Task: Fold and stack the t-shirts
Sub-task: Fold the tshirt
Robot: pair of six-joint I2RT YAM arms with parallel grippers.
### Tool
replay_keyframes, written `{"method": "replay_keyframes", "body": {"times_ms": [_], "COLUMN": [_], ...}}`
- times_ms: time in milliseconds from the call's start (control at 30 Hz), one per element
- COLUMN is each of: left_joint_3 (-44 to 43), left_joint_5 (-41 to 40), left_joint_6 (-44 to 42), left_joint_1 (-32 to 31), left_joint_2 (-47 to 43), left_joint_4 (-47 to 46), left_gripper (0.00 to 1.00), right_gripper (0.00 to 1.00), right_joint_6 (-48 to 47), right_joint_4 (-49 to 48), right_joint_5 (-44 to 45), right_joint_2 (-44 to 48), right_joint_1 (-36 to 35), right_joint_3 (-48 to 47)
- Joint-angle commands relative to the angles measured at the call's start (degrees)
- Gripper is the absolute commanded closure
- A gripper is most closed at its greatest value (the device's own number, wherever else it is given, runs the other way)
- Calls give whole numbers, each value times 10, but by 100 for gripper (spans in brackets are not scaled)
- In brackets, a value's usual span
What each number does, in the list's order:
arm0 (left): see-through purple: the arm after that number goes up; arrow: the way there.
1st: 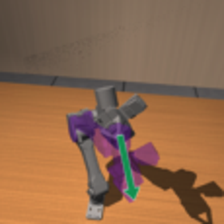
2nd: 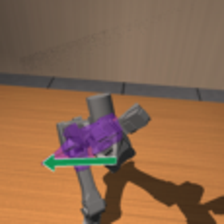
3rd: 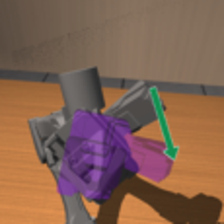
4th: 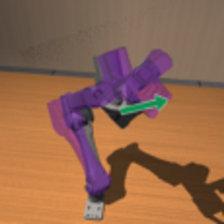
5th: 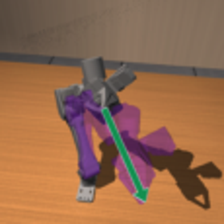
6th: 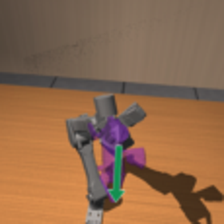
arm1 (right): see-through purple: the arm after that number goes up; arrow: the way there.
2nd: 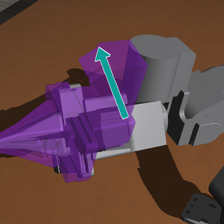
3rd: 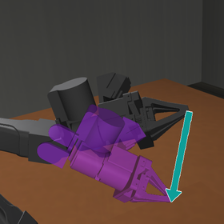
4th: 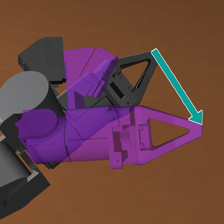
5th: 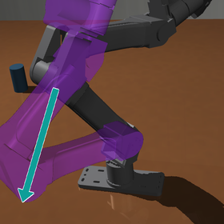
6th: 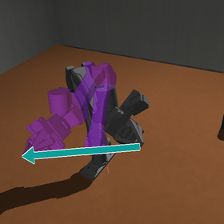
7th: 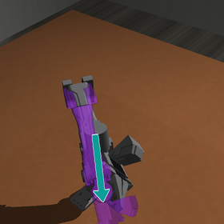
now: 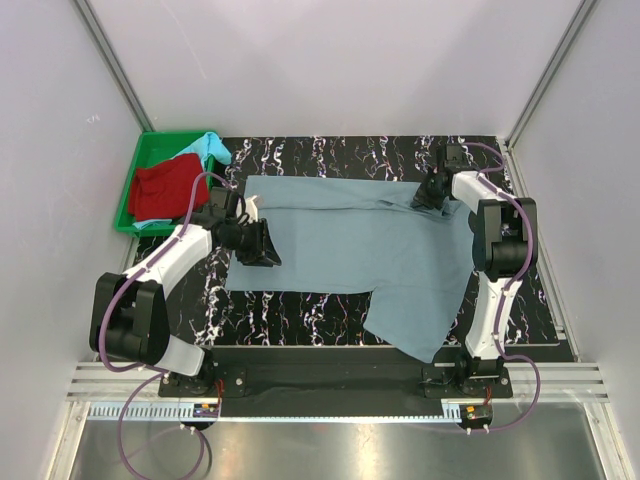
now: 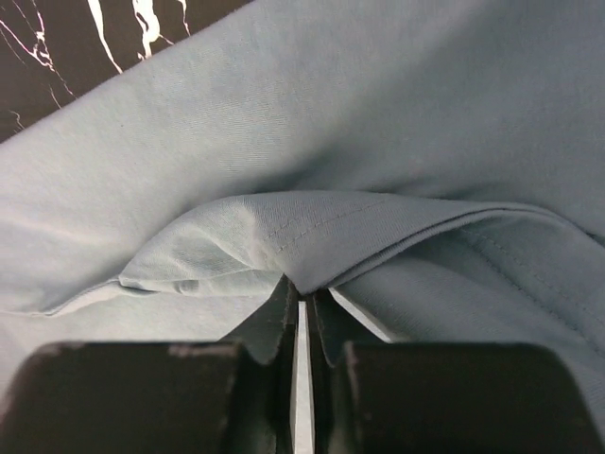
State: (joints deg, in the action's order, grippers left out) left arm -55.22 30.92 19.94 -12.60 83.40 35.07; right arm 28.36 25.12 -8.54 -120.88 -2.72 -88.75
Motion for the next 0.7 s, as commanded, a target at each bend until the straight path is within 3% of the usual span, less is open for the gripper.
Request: {"method": "replay_keyframes", "body": {"times_ms": [0,133,433,667], "left_joint_3": [-4,1,4,14], "left_joint_5": [12,10,12,21], "left_joint_6": [0,-3,-5,2], "left_joint_1": [2,2,2,3], "left_joint_2": [-9,-12,-10,-8], "left_joint_4": [-3,-4,-7,-21], "left_gripper": [64,64,64,64], "right_gripper": [94,100,100,100], "right_joint_6": [27,59,172,252], "right_joint_4": [-21,-20,12,-17], "right_joint_5": [-3,-18,-88,-150], "right_joint_2": [15,38,115,138], "right_joint_1": [-2,2,21,22], "right_joint_3": [-19,-3,67,136]}}
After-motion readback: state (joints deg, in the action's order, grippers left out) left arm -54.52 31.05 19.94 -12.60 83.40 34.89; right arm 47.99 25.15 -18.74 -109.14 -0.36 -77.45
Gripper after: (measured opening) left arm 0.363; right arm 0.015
